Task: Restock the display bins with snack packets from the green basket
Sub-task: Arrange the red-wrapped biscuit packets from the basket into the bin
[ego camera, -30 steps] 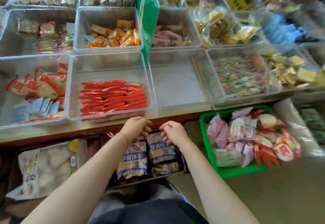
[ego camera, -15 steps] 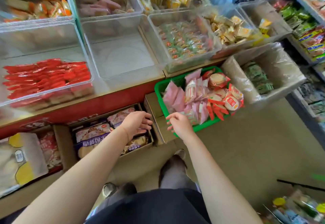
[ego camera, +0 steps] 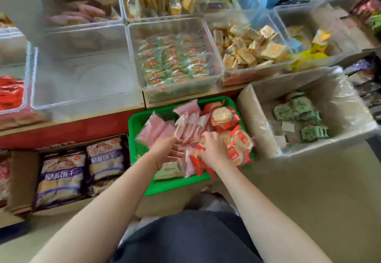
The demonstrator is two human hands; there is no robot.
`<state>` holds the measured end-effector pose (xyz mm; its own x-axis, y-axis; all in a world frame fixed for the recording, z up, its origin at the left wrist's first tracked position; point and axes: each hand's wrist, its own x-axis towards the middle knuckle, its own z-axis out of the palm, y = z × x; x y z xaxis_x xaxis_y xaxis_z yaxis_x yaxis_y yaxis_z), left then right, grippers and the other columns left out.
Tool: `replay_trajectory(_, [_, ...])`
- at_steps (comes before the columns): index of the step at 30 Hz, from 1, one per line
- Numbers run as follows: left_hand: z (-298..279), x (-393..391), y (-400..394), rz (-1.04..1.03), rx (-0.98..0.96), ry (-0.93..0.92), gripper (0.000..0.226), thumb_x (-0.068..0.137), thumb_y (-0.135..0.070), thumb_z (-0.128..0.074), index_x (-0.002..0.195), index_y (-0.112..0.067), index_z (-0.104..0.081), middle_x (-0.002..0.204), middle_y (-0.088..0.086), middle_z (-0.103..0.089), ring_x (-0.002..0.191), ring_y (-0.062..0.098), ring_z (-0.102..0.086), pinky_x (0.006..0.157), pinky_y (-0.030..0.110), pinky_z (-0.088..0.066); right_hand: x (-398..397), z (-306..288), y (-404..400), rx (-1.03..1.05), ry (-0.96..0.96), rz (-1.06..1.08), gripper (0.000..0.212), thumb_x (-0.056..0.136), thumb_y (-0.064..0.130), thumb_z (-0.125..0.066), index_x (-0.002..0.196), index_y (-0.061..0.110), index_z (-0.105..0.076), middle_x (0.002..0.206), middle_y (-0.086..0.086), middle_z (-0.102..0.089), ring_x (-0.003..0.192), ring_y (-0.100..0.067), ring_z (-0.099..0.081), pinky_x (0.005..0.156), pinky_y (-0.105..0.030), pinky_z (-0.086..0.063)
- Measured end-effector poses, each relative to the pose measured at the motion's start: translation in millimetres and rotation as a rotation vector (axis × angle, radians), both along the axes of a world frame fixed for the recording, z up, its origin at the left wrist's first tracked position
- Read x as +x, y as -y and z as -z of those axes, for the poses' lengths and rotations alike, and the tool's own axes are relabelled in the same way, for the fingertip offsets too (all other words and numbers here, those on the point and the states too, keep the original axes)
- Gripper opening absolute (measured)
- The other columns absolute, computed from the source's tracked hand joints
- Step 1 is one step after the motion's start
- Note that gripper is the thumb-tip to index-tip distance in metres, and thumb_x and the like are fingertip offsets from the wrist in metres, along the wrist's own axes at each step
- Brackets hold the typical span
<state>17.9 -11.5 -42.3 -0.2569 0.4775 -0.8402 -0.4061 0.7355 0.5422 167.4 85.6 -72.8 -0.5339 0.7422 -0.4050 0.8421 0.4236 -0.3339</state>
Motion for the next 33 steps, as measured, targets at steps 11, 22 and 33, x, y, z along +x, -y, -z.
replay_trajectory(11, [-2, 34, -44, -0.089, -0.051, -0.064, 0.019, 0.093, -0.015, -0.052, 0.101, -0.006, -0.067, 0.073, 0.002, -0.067, 0.058, 0.015, -0.061, 0.053, 0.023, -0.047, 16, -1, -46, 0.116, -0.039, -0.293, 0.025, 0.092, 0.012, -0.049, 0.117, 0.011, -0.053, 0.115, -0.008, -0.059, 0.107, -0.028, -0.055, 0.083, -0.039, -0.046])
replay_trajectory(22, [-12, 55, -80, 0.229, 0.251, -0.328, 0.028, 0.079, -0.036, -0.079, 0.102, -0.022, -0.070, 0.100, -0.008, -0.066, 0.094, 0.014, -0.066, 0.085, 0.038, -0.058, 43, -69, -89, -0.394, -0.528, 0.157, 0.030, 0.093, 0.018, -0.053, 0.122, 0.019, -0.062, 0.108, 0.007, -0.060, 0.102, -0.012, -0.054, 0.089, -0.028, -0.045])
replay_trajectory(33, [-4, 69, -69, -0.087, 0.067, -0.160, 0.030, 0.092, -0.021, -0.067, 0.112, 0.000, -0.063, 0.108, 0.019, -0.070, 0.088, 0.026, -0.070, 0.091, 0.049, -0.056, 88, -9, -98, -0.247, 0.096, 0.206, 0.065, 0.094, 0.047, -0.057, 0.144, 0.016, -0.029, 0.140, -0.016, -0.041, 0.130, -0.034, -0.040, 0.104, -0.047, -0.041])
